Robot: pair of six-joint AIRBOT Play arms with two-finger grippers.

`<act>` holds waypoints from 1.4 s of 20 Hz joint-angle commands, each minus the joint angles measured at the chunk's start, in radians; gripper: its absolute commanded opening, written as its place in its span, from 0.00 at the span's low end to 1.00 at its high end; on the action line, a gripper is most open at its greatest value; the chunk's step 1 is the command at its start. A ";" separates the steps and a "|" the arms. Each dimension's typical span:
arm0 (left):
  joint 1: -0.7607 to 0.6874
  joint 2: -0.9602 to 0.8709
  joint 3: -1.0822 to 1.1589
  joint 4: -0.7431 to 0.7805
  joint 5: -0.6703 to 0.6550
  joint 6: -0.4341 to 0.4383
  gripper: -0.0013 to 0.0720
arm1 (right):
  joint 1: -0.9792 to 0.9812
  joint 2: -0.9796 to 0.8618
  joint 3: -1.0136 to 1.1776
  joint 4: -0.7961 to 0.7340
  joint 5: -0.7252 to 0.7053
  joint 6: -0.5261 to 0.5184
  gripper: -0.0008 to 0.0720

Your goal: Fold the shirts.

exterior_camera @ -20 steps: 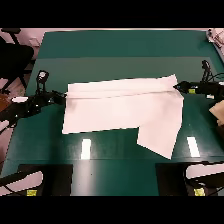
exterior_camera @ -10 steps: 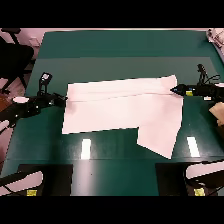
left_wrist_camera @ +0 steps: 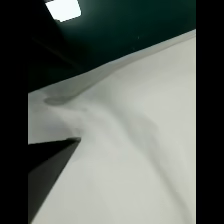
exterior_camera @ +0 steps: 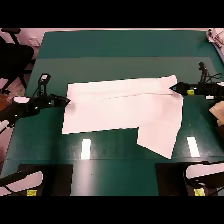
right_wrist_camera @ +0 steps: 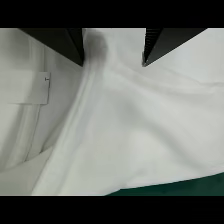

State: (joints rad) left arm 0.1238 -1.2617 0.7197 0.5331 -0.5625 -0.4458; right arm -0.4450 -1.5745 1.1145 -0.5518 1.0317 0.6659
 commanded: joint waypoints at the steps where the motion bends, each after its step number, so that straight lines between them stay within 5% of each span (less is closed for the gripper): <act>1: 0.016 0.048 0.032 0.164 -0.081 -0.247 0.84 | -0.050 0.091 0.000 -0.002 0.035 0.004 0.61; 3: 0.058 0.111 0.043 0.232 -0.185 -0.384 0.90 | -0.115 0.175 0.000 -0.006 0.086 0.042 0.61; 7: 0.154 0.246 0.025 0.232 -0.431 -0.505 0.90 | -0.245 0.328 -0.001 -0.211 0.238 0.321 0.61; 11: 0.174 0.381 -0.104 0.385 -0.465 -0.704 0.90 | -0.283 0.470 -0.072 -0.387 0.260 0.536 0.61; 14: 0.174 0.393 -0.187 0.494 -0.533 -0.822 0.90 | -0.281 0.555 -0.196 -0.394 0.253 0.560 0.61; 19: 0.174 0.393 -0.283 0.484 -0.552 -0.884 0.90 | -0.280 0.625 -0.333 -0.392 0.224 0.559 0.61; 28: 0.174 0.393 -0.420 0.296 -0.430 -0.803 0.86 | -0.279 0.631 -0.341 -0.391 0.225 0.559 0.61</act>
State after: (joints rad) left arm 0.2985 -0.8661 0.3416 0.8425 -1.0168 -1.2663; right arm -0.7246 -0.9463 0.7773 -0.9421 1.2568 1.2224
